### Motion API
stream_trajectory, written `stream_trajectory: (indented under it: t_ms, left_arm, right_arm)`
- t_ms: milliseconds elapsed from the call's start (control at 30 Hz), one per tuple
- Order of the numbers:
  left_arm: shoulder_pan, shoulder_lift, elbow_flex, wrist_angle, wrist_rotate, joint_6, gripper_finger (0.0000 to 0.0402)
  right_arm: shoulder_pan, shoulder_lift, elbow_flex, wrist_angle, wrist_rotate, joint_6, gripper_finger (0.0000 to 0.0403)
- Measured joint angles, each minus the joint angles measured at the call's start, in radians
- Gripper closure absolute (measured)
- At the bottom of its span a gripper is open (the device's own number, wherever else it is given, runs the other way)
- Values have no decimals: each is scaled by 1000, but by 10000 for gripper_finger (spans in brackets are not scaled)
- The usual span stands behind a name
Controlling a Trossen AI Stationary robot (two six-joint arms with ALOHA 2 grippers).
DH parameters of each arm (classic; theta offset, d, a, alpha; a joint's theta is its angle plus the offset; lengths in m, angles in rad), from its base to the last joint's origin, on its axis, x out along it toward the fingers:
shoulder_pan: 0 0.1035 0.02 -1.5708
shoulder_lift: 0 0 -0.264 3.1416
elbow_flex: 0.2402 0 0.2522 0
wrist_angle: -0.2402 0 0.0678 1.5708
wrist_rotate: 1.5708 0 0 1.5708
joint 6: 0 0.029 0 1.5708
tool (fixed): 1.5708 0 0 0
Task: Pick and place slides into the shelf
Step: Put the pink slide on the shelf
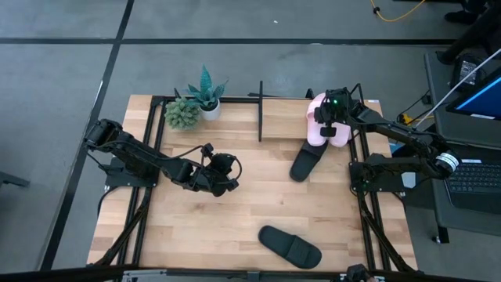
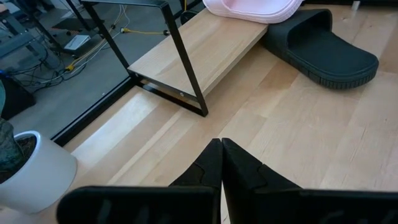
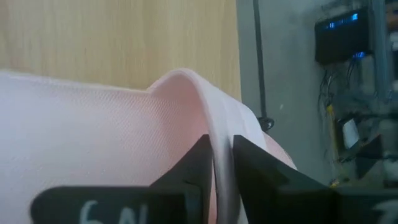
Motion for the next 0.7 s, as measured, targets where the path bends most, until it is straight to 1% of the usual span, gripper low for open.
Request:
stream_trajectory:
  t_ms: [133,433,567,700]
  left_arm:
    - [0,0,0,0,0,0,401]
    - [0,0,0,0,0,0,401]
    - [0,0,0,0,0,0,401]
    - [0,0,0,-1,0,0,401]
  right_arm:
    - [0,0,0,6,-2,94,327]
    - [0,0,0,6,-2,129,319]
    - [4,1,0,6,-2,145,300]
    - [9,1,0,5,-2,147,270]
